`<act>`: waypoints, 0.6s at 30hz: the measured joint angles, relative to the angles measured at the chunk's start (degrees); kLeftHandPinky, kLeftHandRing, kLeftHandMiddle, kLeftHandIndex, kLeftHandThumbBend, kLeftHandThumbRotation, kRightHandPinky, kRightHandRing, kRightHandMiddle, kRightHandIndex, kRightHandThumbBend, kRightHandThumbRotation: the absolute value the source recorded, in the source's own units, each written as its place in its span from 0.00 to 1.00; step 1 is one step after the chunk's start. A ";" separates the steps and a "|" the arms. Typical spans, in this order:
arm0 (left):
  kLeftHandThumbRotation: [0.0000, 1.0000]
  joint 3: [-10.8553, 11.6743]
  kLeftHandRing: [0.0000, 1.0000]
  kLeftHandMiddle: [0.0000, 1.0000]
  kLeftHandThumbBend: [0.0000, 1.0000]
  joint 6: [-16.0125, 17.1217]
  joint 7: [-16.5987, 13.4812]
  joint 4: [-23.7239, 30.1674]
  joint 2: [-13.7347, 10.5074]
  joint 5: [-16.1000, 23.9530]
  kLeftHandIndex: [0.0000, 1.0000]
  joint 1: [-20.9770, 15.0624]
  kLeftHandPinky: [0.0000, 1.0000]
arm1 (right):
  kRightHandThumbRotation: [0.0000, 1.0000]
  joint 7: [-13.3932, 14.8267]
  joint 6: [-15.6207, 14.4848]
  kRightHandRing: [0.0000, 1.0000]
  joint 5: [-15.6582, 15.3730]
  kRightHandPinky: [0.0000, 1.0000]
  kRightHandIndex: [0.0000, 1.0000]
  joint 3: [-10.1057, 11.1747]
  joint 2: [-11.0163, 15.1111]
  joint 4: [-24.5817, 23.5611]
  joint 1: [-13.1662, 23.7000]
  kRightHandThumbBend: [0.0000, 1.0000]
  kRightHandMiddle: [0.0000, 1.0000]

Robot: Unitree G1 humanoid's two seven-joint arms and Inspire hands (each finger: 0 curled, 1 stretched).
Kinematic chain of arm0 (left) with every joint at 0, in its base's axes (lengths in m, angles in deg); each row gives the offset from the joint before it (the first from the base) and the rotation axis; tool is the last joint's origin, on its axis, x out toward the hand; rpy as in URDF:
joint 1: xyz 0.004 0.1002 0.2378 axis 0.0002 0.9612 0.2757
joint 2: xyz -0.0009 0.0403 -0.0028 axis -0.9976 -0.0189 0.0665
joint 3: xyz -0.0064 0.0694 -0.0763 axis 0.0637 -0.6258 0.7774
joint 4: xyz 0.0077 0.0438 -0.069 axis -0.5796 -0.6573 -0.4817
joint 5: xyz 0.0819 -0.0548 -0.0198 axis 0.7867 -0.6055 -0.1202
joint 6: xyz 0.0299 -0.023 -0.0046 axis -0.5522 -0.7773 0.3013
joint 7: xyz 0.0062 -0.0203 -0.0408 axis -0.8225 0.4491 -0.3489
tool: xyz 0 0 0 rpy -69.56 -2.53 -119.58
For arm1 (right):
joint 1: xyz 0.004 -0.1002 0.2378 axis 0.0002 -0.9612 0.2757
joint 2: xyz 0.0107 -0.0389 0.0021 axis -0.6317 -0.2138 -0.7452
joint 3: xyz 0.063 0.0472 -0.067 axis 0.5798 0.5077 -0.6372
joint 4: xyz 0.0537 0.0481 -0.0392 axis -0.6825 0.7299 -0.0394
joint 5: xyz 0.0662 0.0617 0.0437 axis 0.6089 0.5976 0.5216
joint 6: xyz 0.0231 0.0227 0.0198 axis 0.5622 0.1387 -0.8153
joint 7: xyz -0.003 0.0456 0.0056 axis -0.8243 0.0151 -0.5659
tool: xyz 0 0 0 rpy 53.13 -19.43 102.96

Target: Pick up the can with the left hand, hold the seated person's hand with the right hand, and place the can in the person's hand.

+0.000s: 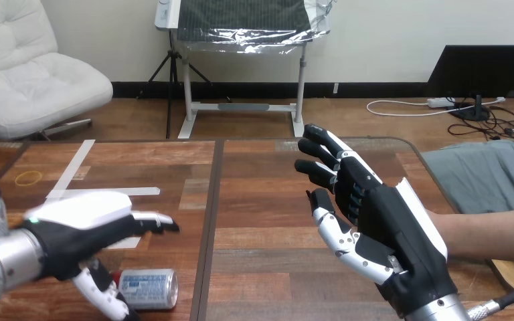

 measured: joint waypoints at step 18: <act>0.23 3.86 0.84 0.86 0.94 -1.17 -1.76 2.89 -2.64 3.51 0.87 0.39 0.80 | 0.00 -0.06 0.02 0.83 0.40 0.77 0.87 1.05 0.77 0.01 0.25 0.02 0.88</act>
